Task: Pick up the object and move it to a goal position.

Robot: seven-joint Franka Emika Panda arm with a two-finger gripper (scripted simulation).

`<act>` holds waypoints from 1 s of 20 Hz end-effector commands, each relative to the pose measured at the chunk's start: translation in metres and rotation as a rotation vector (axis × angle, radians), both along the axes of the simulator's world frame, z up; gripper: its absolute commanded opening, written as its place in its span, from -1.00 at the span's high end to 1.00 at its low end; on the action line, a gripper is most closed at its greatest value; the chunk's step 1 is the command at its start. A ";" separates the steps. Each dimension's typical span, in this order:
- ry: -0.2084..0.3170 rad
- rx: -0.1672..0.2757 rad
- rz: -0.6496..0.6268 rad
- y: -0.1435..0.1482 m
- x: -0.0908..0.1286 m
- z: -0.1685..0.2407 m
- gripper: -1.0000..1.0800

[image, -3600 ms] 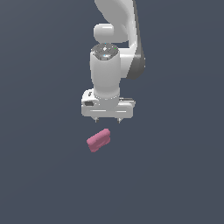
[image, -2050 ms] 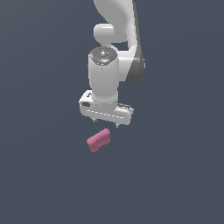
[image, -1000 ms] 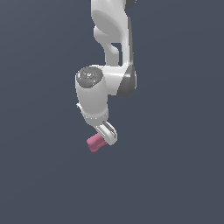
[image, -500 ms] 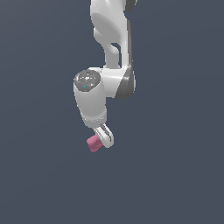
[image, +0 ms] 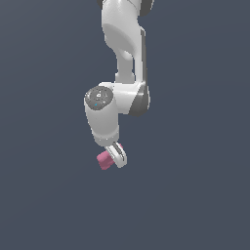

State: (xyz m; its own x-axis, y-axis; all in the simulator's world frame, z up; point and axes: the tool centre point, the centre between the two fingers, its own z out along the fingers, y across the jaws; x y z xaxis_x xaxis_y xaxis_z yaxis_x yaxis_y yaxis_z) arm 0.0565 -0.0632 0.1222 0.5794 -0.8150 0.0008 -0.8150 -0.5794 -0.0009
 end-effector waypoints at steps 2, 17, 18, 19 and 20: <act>0.001 0.000 -0.002 0.000 -0.001 -0.018 -0.92; 0.001 0.000 -0.002 0.000 0.000 -0.026 1.00; 0.001 0.000 -0.002 0.000 0.000 -0.026 1.00; 0.001 0.000 -0.002 0.000 0.000 -0.026 1.00; 0.001 0.000 -0.002 0.000 0.000 -0.026 1.00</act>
State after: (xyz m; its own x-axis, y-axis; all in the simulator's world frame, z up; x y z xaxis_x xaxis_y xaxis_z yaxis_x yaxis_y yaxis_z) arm 0.0568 -0.0632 0.0955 0.5775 -0.8164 -0.0001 -0.8164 -0.5775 0.0004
